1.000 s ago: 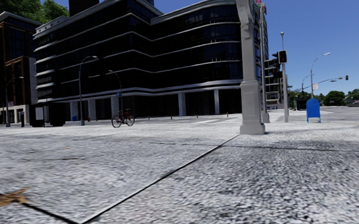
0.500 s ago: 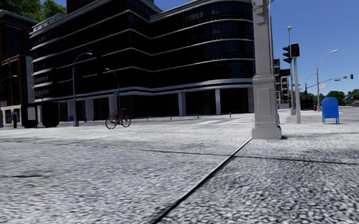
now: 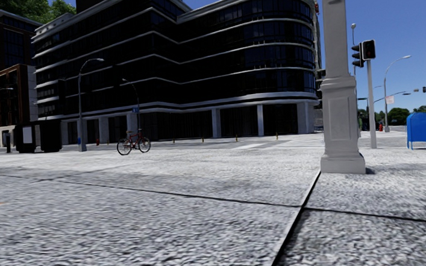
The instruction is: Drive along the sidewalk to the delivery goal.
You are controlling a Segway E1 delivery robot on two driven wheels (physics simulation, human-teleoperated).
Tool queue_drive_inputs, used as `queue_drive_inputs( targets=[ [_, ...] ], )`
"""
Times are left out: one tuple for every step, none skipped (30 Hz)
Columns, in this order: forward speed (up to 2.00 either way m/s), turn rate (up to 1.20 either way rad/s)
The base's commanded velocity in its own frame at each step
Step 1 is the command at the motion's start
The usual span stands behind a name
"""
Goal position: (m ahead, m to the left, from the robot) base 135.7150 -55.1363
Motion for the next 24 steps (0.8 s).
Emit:
queue_drive_inputs(
  targets=[
    [2.0, 0.0],
    [2.0, 0.0],
    [2.0, 0.0],
    [2.0, 0.0],
    [2.0, 0.0],
    [2.0, 0.0],
    [2.0, 0.0],
    [2.0, 0.0],
    [2.0, 0.0],
    [2.0, 0.0],
    [2.0, 0.0],
    [2.0, 0.0],
    [2.0, 0.0],
    [2.0, 0.0],
    [2.0, 0.0],
    [2.0, 0.0],
    [2.0, 0.0],
    [2.0, 0.0],
    [2.0, 0.0],
    [2.0, 0.0],
    [2.0, 0.0],
    [2.0, 0.0],
    [2.0, 0.0],
    [2.0, 0.0]
  ],
)
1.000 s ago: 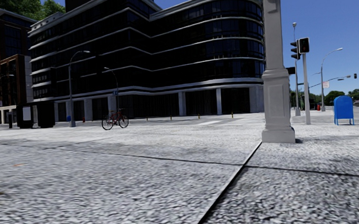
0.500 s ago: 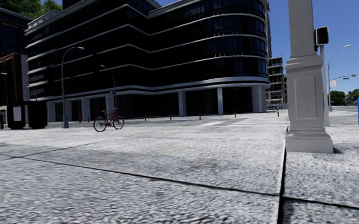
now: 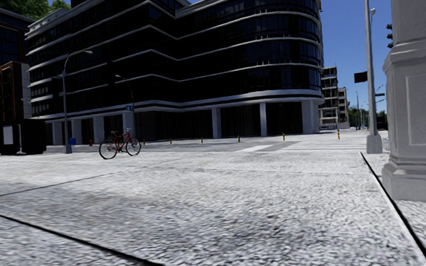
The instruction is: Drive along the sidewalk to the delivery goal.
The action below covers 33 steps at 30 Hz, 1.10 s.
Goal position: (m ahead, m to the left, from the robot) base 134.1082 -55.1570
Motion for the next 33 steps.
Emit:
queue_drive_inputs(
  targets=[
    [2.0, 0.0],
    [2.0, 0.0],
    [2.0, 0.0],
    [2.0, 0.0],
    [2.0, 0.0],
    [2.0, 0.0],
    [2.0, 0.0],
    [2.0, -0.36],
    [2.0, -0.53],
    [2.0, -0.8],
    [2.0, -0.97],
    [2.0, -1.03],
    [2.0, -1.05],
    [2.0, -1.05],
    [2.0, -1.05],
    [2.0, -1.05],
    [2.0, -1.05],
    [2.0, -1.03],
    [2.0, -0.63],
    [2.0, -0.47],
    [2.0, -0.47],
    [2.0, -0.4],
    [2.0, -0.4],
    [2.0, -0.4],
    [2.0, -0.4],
    [2.0, -0.4],
    [2.0, -0.83],
    [2.0, -0.97],
    [2.0, -1.04],
    [2.0, -1.05],
    [2.0, -1.06],
    [2.0, -1.06],
    [2.0, -1.06]
  ],
)
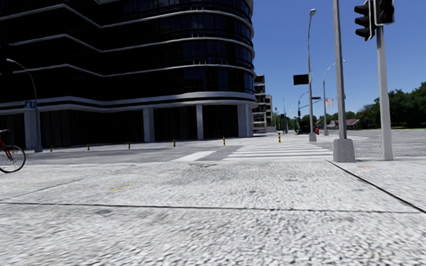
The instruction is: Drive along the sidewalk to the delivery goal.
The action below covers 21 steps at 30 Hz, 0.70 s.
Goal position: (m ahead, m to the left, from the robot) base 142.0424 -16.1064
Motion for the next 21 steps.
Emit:
queue_drive_inputs(
  targets=[
    [2.0, -1.06],
    [2.0, -1.06],
    [2.0, 0.0],
    [2.0, 0.0],
    [2.0, 0.0],
    [2.0, 0.0],
    [2.0, 0.0],
    [2.0, 0.0],
    [2.0, 0.0],
    [2.0, 0.0],
    [2.0, 0.0],
    [2.0, 0.0],
    [2.0, 0.0],
    [2.0, 0.0],
    [2.0, 0.0],
    [2.0, 0.0],
    [2.0, 0.0],
    [2.0, 0.0],
    [2.0, 0.0],
    [2.0, 0.0],
    [2.0, 0.0]
  ],
)
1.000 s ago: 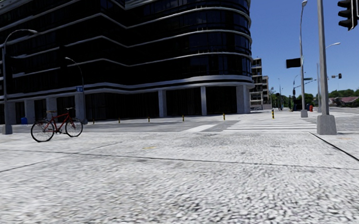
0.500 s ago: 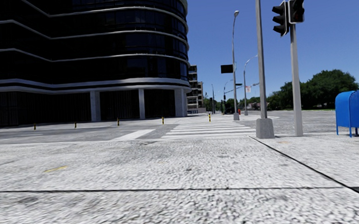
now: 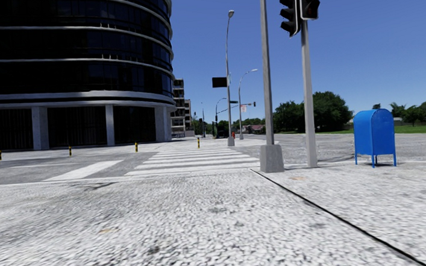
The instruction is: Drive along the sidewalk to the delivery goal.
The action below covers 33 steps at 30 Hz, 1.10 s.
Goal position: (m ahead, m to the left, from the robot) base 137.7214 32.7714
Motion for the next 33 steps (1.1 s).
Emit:
queue_drive_inputs(
  targets=[
    [2.0, 0.0],
    [2.0, 0.0],
    [2.0, 0.19],
    [2.0, 0.49],
    [2.0, 0.79],
    [2.0, 0.92],
    [2.0, 0.93],
    [2.0, 0.47],
    [2.0, 0.47],
    [2.0, 0.26],
    [2.0, 0.11],
    [2.0, 0.03],
    [2.0, 0.01],
    [2.0, 0.0],
    [2.0, 0.0],
    [2.0, 0.0],
    [2.0, 0.0],
    [2.0, 0.0],
    [2.0, 0.0],
    [2.0, 0.0],
    [2.0, 0.0],
    [2.0, 0.0],
    [2.0, 0.0],
    [2.0, 0.0],
    [2.0, 0.0],
    [2.0, 0.14],
    [2.0, 0.14],
    [2.0, 0.35],
    [2.0, 0.45],
    [2.0, 0.48],
    [2.0, 0.48],
    [2.0, 0.48],
    [2.0, 0.38]
  ],
)
